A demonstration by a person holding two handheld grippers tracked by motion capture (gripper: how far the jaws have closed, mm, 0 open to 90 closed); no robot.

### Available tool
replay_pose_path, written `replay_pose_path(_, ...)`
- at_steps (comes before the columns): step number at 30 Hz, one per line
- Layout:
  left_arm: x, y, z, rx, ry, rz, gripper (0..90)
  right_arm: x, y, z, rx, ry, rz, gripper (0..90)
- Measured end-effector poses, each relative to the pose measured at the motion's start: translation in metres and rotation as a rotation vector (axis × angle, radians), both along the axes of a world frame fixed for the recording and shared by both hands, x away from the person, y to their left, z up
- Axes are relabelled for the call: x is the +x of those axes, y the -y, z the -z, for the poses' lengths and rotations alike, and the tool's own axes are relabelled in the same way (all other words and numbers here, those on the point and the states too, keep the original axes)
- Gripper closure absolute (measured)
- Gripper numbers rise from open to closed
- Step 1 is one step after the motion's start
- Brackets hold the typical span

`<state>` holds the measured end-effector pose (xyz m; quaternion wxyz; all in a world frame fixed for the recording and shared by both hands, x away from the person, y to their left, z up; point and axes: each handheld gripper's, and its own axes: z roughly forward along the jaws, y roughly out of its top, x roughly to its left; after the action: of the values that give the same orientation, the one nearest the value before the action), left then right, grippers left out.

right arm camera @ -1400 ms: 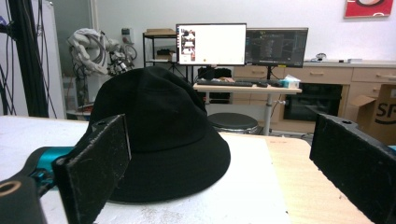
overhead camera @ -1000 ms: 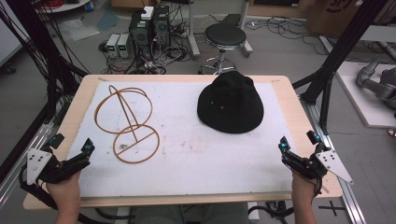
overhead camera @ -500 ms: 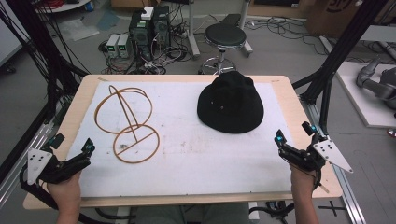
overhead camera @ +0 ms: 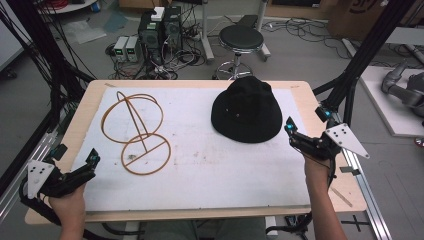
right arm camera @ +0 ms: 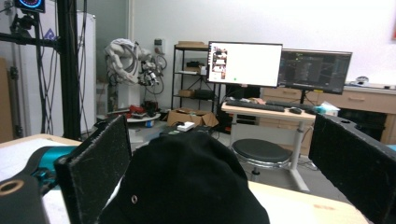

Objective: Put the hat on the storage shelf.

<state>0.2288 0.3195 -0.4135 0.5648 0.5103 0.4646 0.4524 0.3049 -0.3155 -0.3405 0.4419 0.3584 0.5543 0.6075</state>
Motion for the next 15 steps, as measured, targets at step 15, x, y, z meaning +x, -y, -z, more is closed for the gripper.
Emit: replay_pose_path(15,0.003,-0.001,0.001,0.000,-0.002,0.001,5.4,0.048,-0.033,-0.027,-0.013,-0.040,-0.030,5.2)
